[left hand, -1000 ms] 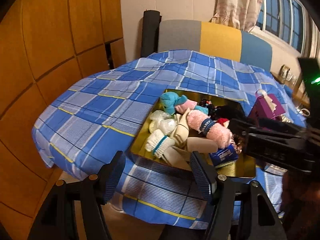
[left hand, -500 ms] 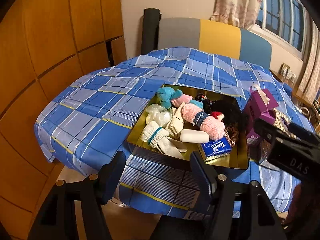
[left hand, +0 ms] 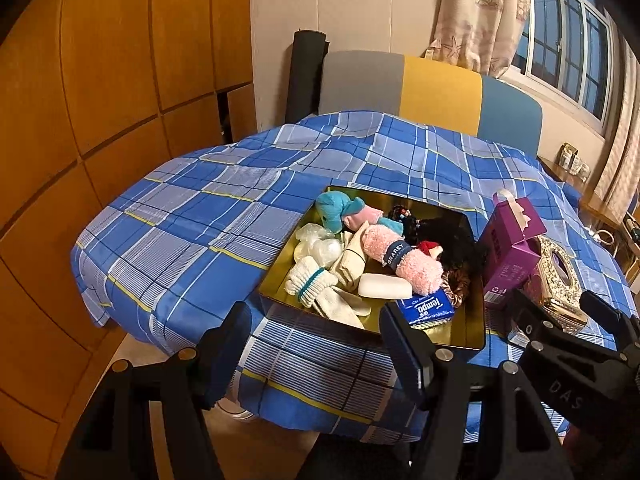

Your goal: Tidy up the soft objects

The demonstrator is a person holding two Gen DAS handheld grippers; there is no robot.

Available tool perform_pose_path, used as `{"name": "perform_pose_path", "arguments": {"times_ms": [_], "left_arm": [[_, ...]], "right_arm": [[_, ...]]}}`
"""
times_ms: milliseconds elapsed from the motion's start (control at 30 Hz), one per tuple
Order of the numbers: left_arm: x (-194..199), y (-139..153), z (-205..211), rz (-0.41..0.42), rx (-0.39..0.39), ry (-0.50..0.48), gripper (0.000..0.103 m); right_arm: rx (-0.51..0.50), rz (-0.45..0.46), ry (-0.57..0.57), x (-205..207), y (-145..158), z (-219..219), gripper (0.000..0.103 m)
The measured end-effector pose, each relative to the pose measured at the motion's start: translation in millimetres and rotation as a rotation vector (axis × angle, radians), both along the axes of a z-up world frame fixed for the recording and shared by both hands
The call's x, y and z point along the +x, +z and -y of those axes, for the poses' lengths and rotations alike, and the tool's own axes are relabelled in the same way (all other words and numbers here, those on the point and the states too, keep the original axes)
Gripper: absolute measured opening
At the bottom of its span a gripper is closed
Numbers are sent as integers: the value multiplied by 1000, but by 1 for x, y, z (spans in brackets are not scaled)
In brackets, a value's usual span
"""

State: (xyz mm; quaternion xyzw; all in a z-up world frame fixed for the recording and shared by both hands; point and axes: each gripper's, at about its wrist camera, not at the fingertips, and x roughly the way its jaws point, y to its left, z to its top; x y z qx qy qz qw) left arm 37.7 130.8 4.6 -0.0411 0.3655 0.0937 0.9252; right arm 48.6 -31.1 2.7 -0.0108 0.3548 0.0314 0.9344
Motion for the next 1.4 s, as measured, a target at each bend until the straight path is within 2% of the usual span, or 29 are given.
{"name": "perform_pose_path", "arguments": {"times_ms": [1400], "left_arm": [[8, -7, 5, -39, 1, -37, 66]], "right_arm": [[31, -42, -20, 5, -8, 10, 103]]}}
